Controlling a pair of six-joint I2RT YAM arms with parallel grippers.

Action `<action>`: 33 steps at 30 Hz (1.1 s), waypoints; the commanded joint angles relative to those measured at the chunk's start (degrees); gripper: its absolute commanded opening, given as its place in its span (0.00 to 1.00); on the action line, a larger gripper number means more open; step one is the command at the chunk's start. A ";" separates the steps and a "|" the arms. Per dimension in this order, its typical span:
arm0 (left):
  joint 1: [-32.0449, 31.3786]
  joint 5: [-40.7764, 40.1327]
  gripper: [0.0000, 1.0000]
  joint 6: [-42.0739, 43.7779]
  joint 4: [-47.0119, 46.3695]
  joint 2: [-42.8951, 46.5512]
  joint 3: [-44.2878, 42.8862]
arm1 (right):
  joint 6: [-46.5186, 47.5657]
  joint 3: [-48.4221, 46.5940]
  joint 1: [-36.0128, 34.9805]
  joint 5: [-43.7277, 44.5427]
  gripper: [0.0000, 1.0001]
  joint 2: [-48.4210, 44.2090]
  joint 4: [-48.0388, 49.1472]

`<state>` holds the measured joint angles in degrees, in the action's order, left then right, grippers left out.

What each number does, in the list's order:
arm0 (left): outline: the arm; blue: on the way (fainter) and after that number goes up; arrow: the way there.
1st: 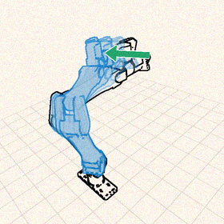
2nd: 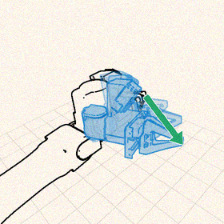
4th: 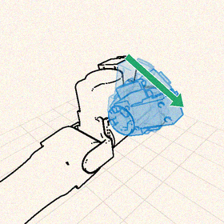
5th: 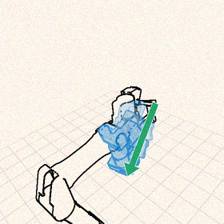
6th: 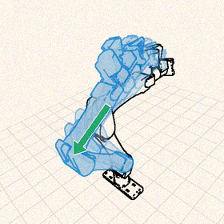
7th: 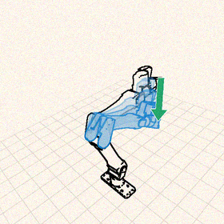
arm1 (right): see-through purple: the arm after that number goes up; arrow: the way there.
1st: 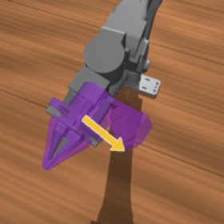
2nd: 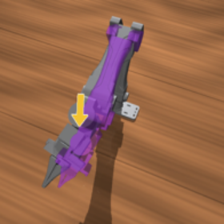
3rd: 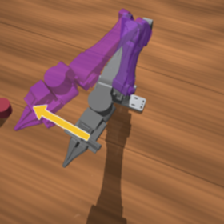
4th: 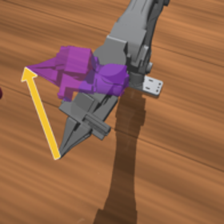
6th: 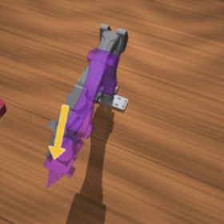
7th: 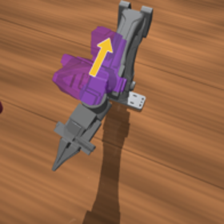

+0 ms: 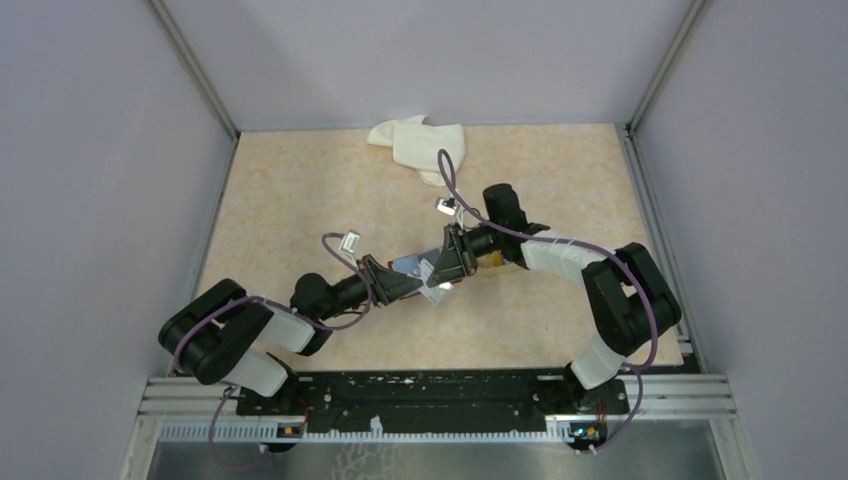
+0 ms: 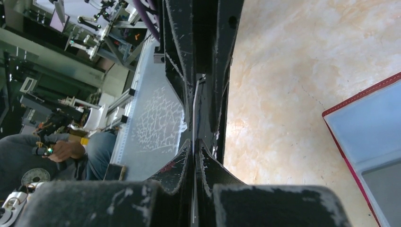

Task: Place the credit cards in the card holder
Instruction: Pick up the credit card from the storage box.

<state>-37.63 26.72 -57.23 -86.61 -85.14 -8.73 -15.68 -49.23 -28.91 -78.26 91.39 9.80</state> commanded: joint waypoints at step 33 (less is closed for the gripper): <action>4.14 2.25 0.41 2.36 -8.78 11.74 2.98 | -4.99 0.81 -4.45 3.67 0.00 -1.59 11.23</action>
<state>-33.63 29.54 -53.10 -85.52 -72.58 -5.32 -11.53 -50.13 -32.86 -75.53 93.34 6.68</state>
